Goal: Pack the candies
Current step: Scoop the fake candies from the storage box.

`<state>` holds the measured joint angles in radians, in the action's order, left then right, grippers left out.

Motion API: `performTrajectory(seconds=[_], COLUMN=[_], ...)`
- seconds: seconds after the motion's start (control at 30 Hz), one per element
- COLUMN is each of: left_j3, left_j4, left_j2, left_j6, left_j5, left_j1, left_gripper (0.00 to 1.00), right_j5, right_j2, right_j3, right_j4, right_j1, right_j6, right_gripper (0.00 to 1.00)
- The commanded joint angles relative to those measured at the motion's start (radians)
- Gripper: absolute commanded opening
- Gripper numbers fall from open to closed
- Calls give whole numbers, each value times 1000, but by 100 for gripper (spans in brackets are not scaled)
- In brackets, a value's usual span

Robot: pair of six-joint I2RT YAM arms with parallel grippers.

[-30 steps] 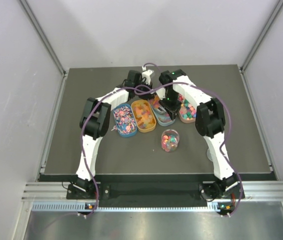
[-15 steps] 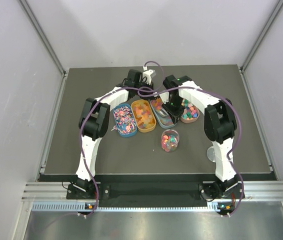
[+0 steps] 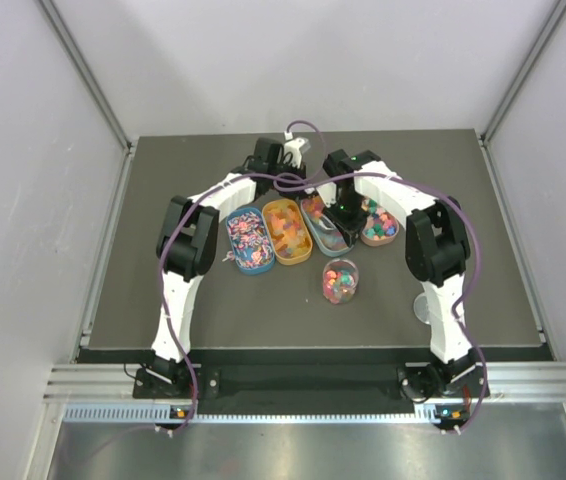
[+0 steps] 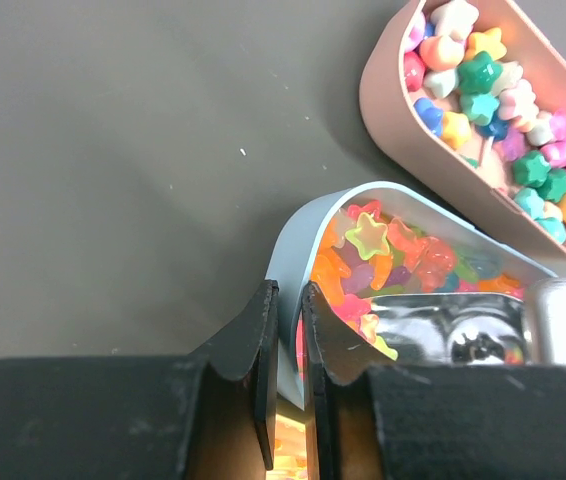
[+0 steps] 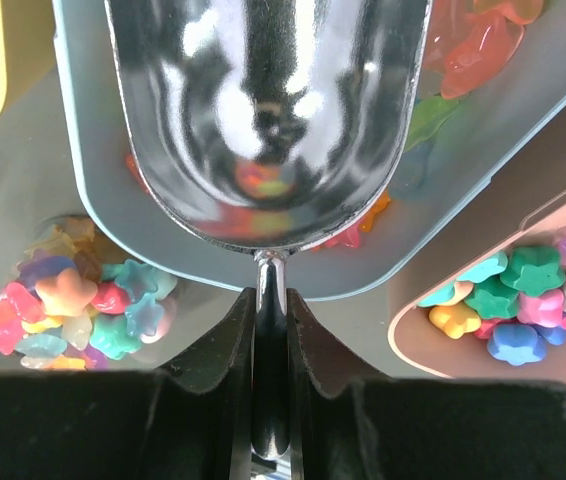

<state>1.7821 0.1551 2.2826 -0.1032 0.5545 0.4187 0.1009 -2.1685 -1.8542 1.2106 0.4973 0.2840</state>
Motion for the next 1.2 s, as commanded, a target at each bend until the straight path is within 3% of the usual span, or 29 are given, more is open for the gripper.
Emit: performTrajectory(seconds=[0.0, 0.33, 0.67, 1.17], left_j3=[54, 126, 83, 151], left_j4=[-59, 21, -26, -45], left_j2=[-110, -106, -72, 58], left_j6=[-110, -70, -115, -95], left_j5=[81, 61, 81, 76], left_j1=[23, 45, 19, -12], left_gripper=[0, 0, 0, 0], right_j5=[-7, -17, -27, -58], right_j2=[-42, -68, -85, -22], right_j3=[18, 16, -14, -8], right_j4=[-174, -146, -140, -55], right_j1=[23, 23, 20, 15], right_j6=[4, 21, 29, 76], right_gripper=[0, 0, 0, 0])
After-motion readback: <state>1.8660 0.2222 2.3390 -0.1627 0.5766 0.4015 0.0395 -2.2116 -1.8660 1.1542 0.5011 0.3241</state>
